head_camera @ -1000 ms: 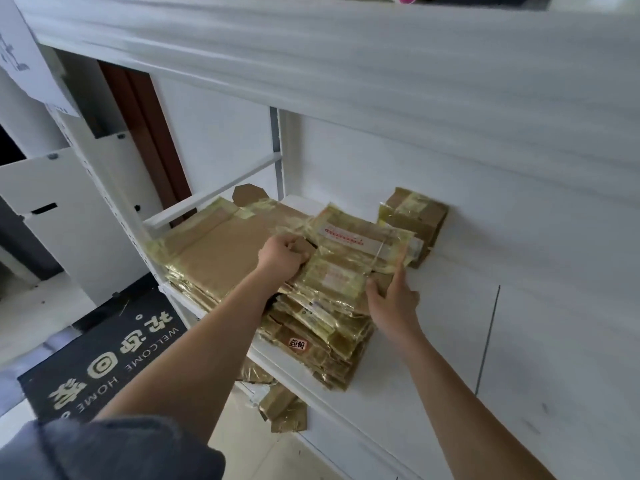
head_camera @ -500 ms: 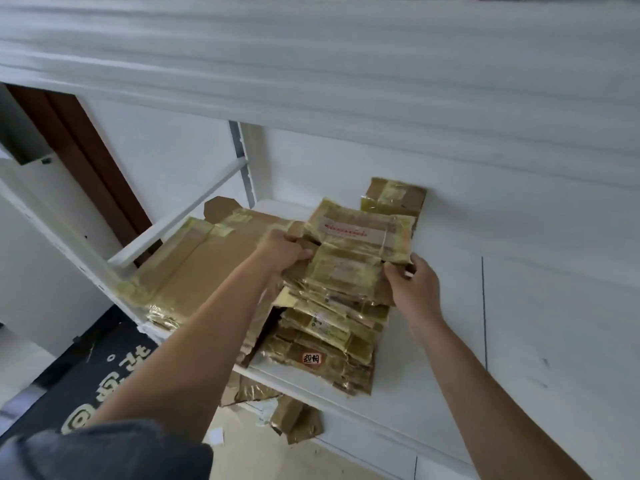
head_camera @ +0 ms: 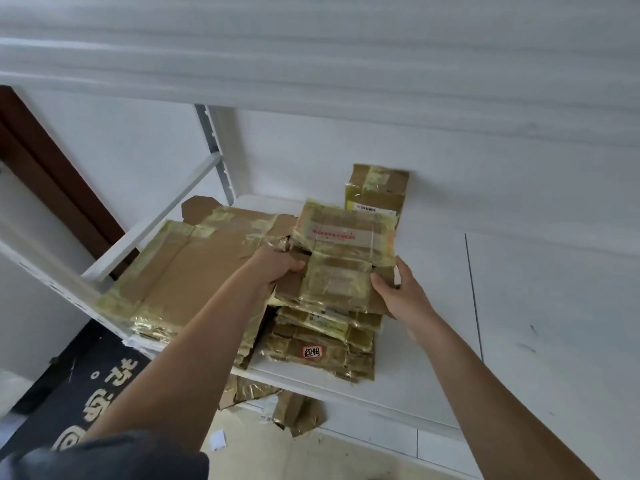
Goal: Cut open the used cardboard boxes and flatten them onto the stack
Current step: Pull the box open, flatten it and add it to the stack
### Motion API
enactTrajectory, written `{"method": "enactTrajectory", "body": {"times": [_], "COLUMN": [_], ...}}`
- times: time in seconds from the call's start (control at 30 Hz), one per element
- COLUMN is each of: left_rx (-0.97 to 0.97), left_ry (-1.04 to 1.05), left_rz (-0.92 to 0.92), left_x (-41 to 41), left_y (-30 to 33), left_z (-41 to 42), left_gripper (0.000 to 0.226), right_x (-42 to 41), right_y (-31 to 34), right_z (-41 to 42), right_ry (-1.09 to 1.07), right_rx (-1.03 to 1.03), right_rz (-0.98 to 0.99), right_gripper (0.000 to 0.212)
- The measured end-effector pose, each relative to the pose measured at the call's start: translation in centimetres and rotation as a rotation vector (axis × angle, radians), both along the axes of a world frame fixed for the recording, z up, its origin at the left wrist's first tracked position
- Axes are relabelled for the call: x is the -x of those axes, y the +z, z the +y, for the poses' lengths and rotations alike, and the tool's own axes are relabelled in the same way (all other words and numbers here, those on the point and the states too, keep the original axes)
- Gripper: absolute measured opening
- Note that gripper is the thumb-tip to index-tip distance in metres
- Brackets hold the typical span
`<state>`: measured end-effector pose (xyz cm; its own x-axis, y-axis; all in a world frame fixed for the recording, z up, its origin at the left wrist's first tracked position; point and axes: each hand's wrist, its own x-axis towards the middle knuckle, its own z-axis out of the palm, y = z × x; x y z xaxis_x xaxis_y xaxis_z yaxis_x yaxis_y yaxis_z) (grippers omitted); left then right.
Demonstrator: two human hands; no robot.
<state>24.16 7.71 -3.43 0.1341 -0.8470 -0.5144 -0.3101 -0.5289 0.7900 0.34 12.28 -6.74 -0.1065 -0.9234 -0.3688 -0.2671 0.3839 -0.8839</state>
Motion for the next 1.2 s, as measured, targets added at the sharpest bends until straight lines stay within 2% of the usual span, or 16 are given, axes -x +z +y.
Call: {"method": "enactTrajectory", "body": {"times": [0.07, 0.13, 0.27, 0.43, 0.57, 0.63, 0.73, 0.8, 0.83, 0.9, 0.97, 1.03, 1.2], "left_rx": [0.018, 0.009, 0.005, 0.021, 0.048, 0.077, 0.039, -0.014, -0.029, -0.032, -0.006, 0.016, 0.054], "left_ry": [0.0, -0.02, -0.067, -0.064, -0.001, -0.022, -0.072, -0.058, -0.032, -0.012, -0.01, 0.004, 0.052], "left_rz": [0.052, 0.14, 0.14, 0.058, 0.085, 0.0, -0.051, -0.003, 0.03, 0.058, 0.07, 0.102, 0.102], "left_x": [-0.2, -0.4, -0.9, -0.5, 0.1, 0.3, 0.6, 0.9, 1.1, 1.4, 1.5, 1.5, -0.3], "left_y": [-0.1, 0.0, 0.0, 0.5, 0.3, 0.4, -0.3, -1.0, -1.4, -2.1, -2.2, -2.1, 0.1], "left_z": [-0.2, -0.1, 0.2, 0.8, 1.2, 1.2, 1.4, 2.1, 2.4, 2.6, 2.5, 2.4, 1.7], "left_gripper": [0.02, 0.017, 0.021, 0.025, 0.041, 0.048, 0.052, 0.059, 0.066, 0.076, 0.073, 0.064, 0.047], "right_x": [0.0, -0.1, 0.0, 0.0, -0.4, -0.6, -0.7, -0.1, 0.3, 0.5, 0.4, 0.1, -1.3], "right_y": [0.2, 0.6, 1.1, 1.2, 1.2, 1.1, 0.6, 0.0, -0.3, -1.1, -1.6, -1.5, -0.3], "right_z": [0.1, 0.2, 0.3, 0.4, 0.1, 0.0, -0.3, -0.7, -0.7, -0.2, 0.6, 0.7, 0.4], "right_ry": [0.0, 0.019, 0.032, -0.03, -0.127, -0.1, 0.009, 0.07, 0.089, 0.097, 0.07, 0.035, 0.025], "right_rx": [0.039, 0.095, 0.182, 0.253, 0.327, 0.351, 0.313, 0.18, 0.095, -0.028, -0.048, -0.048, 0.074], "right_rz": [0.035, 0.096, 0.205, 0.131, 0.131, 0.192, 0.28, 0.311, 0.278, 0.068, -0.063, -0.101, -0.03], "right_gripper": [0.077, 0.077, 0.075, 0.064, 0.059, 0.06, 0.06, 0.059, 0.059, 0.059, 0.06, 0.059, 0.065]}}
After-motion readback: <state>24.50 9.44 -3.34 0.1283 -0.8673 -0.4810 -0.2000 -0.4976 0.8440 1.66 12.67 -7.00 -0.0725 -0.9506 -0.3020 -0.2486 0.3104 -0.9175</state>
